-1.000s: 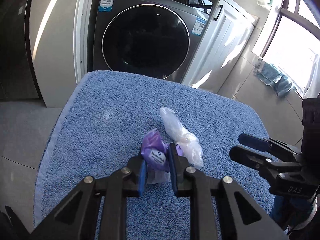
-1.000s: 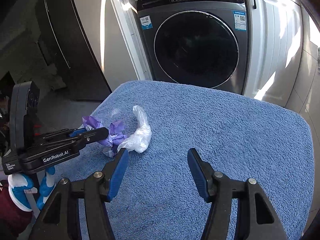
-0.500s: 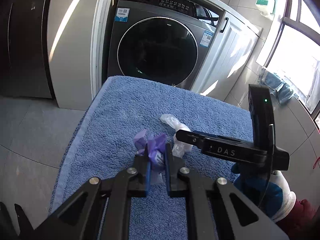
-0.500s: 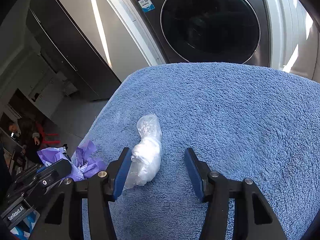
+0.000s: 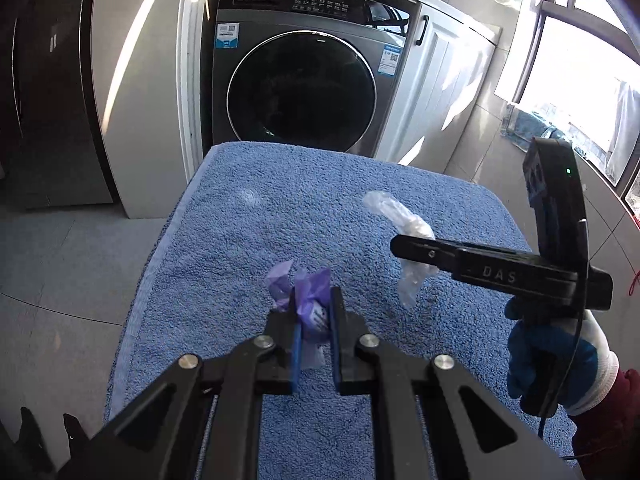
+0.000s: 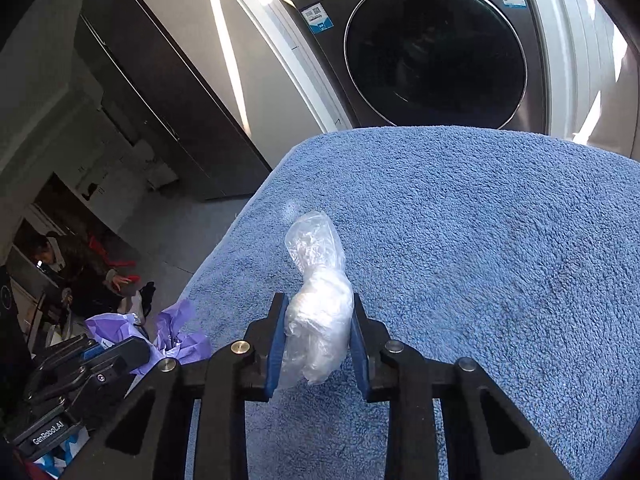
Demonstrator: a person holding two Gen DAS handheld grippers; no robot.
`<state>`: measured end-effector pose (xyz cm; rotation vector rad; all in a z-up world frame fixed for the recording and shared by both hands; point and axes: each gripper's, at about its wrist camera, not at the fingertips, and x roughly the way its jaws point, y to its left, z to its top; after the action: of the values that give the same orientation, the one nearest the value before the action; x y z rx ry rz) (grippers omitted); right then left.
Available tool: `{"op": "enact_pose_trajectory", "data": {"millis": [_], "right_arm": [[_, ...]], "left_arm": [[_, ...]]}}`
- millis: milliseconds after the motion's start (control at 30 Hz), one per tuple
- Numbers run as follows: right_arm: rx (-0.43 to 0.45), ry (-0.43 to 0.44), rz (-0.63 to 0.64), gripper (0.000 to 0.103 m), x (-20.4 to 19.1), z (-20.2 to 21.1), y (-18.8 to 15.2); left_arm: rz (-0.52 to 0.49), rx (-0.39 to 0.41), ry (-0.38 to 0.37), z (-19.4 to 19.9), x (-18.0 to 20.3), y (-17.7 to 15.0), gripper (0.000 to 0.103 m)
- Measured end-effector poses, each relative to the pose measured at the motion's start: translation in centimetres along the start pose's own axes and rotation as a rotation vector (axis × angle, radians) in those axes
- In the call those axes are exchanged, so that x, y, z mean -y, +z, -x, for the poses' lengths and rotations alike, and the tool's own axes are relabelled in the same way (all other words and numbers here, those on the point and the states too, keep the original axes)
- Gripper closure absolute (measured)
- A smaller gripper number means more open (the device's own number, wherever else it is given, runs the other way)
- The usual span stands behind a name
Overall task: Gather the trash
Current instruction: 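Carry the purple wrapper and clear bag to the bin and open both tools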
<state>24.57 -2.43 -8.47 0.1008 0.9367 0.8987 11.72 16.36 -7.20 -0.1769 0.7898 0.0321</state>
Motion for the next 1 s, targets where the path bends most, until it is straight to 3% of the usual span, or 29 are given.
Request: {"op": "enact_pose_trajectory", "data": {"millis": [233, 400, 600, 733, 867, 1000], "right_arm": [[0.080, -0.113, 0.048, 0.076, 1.2, 11.1, -6.3], [0.157, -0.208, -0.014, 0.076, 3.6, 18.7, -11.4], [0.245, -0.379, -0.166, 0.076, 8.1, 26.7, -18.7], [0.263, -0.506, -0.283, 0.076, 13.0, 31.9, -23.1], [0.262, -0.617, -0.406, 0.076, 17.7, 34.6, -26.9], [0.253, -0.675, -0.512, 0.076, 21.9, 35.7, -29.8]], "left_arm": [[-0.120, -0.032, -0.058, 1.8, 7.1, -1.8, 0.093], [-0.248, -0.065, -0.134, 2.2, 13.8, -2.7, 0.093], [-0.434, -0.105, -0.247, 1.6, 23.3, -3.6, 0.093], [-0.527, -0.150, -0.345, 0.0, 30.1, -4.2, 0.093], [-0.591, -0.205, -0.457, -2.1, 37.4, -4.7, 0.092], [-0.625, -0.276, -0.536, -5.4, 44.3, -5.4, 0.092]]}}
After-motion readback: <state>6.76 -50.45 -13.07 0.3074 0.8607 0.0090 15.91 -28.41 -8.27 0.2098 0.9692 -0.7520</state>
